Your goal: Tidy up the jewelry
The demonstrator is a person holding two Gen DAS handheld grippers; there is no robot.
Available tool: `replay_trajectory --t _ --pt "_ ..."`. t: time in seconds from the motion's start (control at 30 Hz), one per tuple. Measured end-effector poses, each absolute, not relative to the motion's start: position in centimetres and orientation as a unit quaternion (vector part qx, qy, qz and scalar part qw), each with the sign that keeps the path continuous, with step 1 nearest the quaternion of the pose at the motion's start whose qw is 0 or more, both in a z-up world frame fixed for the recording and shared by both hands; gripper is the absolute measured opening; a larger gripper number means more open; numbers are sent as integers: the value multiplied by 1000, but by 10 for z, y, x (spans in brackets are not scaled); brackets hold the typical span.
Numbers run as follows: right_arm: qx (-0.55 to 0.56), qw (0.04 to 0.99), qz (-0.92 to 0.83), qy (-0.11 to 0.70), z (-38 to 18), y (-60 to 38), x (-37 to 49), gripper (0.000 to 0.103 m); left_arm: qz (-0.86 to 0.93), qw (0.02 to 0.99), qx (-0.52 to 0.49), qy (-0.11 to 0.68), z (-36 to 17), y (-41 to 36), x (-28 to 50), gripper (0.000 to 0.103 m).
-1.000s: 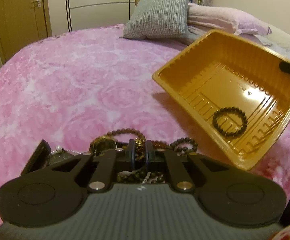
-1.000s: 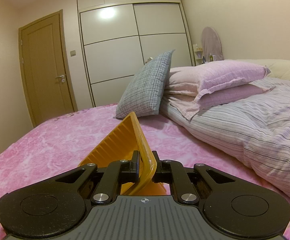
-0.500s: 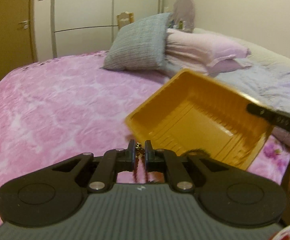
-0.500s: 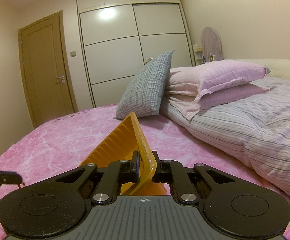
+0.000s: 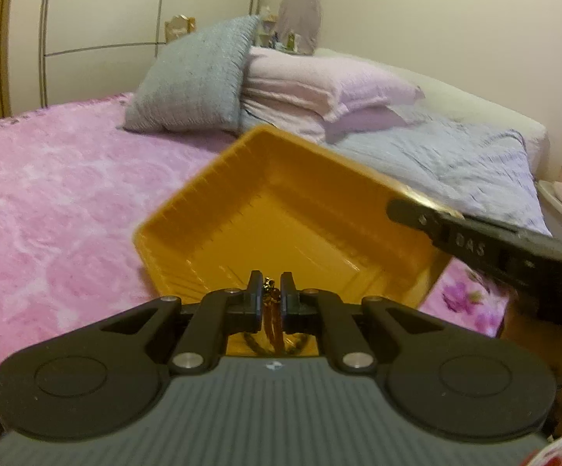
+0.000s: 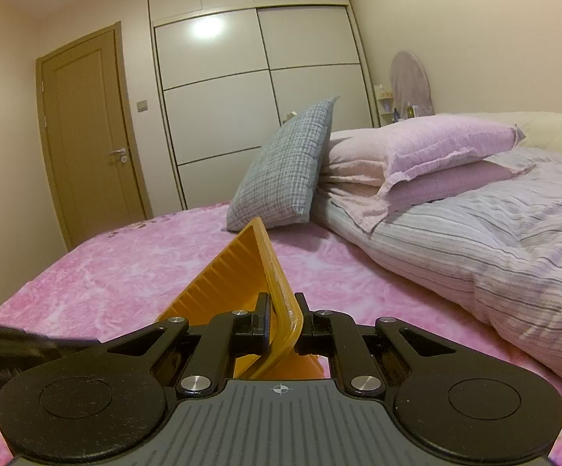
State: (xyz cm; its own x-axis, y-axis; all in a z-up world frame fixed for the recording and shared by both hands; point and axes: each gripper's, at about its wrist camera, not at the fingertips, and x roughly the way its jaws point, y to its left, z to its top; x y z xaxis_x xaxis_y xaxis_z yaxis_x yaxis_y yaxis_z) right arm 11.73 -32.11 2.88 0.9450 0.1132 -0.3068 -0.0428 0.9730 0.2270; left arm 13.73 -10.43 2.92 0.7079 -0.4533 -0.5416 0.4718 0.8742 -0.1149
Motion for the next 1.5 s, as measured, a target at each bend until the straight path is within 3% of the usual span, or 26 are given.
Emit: replay_trajectory --t 0.1,0.2,0.37,0.8,1.2,1.5 --pt "110 980 40 161 29 -321 117 11 -253 920 16 300 21 -108 136 8" --pt "109 980 40 161 28 -321 117 11 -243 921 18 303 17 -103 132 23" --pt "109 980 40 161 29 -321 117 11 -203 929 26 307 12 -79 124 27" --pt "109 980 39 162 29 -321 117 11 -78 944 43 317 -18 -5 83 27" --pt "105 980 38 163 29 -318 117 11 -66 943 107 308 -28 -4 85 27" --pt "105 980 38 163 29 -318 117 11 -33 922 214 322 -39 10 111 26"
